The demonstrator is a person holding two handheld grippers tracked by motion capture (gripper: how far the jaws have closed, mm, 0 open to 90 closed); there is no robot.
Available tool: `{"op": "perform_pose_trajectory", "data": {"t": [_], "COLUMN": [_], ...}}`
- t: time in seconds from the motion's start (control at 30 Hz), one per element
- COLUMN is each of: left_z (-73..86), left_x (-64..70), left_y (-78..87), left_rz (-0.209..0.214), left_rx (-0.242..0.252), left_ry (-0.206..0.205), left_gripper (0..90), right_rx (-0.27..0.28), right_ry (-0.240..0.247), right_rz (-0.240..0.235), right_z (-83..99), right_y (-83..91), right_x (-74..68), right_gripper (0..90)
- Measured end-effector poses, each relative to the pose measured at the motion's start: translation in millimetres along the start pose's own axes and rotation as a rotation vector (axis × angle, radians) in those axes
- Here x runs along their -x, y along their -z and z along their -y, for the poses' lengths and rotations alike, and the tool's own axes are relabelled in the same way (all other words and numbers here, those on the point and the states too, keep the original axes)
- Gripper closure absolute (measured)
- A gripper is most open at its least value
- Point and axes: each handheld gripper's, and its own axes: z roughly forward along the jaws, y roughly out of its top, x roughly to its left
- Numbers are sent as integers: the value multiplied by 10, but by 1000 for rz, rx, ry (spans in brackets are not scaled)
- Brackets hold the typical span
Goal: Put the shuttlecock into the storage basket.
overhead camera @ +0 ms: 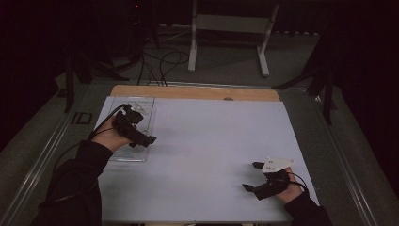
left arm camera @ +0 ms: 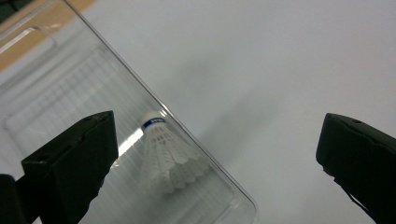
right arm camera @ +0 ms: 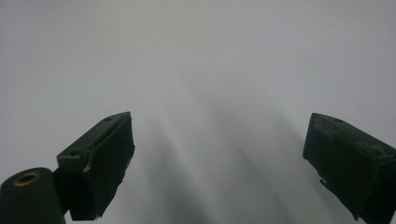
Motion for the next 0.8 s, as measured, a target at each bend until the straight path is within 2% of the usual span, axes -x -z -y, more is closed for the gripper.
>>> {"op": "perform_pose_trajectory", "data": {"t": [0.1,0.2,0.33,0.47,0.63,0.8], "left_z": [-36,-69,-99,-139,-175,-206], "left_x": [18,42,81,143,193,265], "left_y": [-11,-4,0,-14,-30,-55], "left_rz": [50,88,100,143,168,191], "left_rx": [19,58,90,122,157,160], "left_ry": [3,14,7,-6,-22,-59], "left_gripper": [0,0,0,0,0,0], "right_rx": [1,5,6,3,6,11], "right_ry": [-4,-5,-6,-6,-4,-7], "right_rz": [0,0,-2,-2,0,-5], "right_z": [2,3,4,5,1,-1], "right_y": [2,5,7,2,3,4], "right_x": [-1,2,3,3,2,5], "right_gripper": [89,89,89,89,89,89]}}
